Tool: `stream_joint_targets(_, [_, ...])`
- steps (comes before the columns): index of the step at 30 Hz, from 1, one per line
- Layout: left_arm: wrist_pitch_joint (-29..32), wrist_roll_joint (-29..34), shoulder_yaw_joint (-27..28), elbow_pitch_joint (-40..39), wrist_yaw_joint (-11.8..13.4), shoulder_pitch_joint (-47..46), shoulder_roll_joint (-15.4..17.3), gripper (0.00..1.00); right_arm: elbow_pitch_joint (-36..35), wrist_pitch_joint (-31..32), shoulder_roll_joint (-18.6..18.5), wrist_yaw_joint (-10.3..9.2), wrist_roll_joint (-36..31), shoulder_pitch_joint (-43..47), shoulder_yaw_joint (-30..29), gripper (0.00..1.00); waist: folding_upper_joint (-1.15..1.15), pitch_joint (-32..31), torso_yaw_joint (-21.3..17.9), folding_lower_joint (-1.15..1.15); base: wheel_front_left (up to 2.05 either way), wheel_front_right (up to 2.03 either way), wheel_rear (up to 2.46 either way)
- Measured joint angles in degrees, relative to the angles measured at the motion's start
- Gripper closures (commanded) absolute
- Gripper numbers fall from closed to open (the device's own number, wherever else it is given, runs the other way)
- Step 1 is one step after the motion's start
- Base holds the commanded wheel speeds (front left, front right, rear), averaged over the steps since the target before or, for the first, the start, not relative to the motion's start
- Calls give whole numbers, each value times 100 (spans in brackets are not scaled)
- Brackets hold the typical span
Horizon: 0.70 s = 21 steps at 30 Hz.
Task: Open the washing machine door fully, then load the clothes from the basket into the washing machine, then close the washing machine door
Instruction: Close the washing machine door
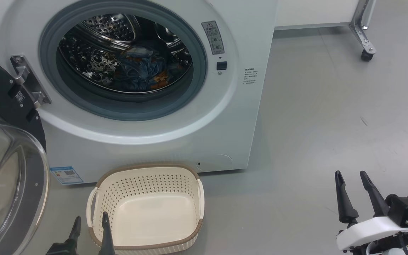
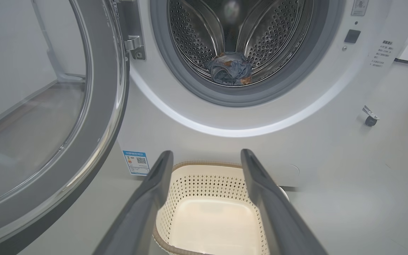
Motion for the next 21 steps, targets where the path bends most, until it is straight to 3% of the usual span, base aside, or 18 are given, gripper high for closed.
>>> stream_joint_targets(21, [0,2,-11,-42,0,1,2,0,-5,1,18,0,0,-1,-16,0,0,73,19,0,-92,92,0])
